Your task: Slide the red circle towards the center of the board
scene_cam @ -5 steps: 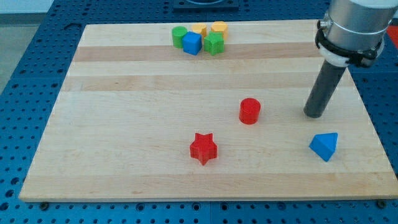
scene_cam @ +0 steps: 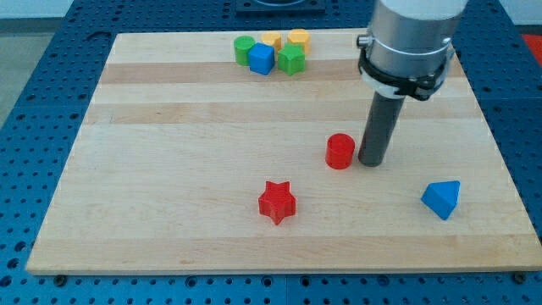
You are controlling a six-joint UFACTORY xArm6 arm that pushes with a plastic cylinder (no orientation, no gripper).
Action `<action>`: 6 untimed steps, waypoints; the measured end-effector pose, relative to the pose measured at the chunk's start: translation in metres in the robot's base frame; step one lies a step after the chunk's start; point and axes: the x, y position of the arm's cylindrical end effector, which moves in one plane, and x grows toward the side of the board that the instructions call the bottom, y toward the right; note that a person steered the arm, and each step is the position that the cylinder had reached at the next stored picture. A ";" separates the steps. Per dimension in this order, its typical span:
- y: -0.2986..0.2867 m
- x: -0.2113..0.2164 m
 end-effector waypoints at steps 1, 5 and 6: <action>-0.019 0.000; -0.089 -0.009; -0.090 -0.019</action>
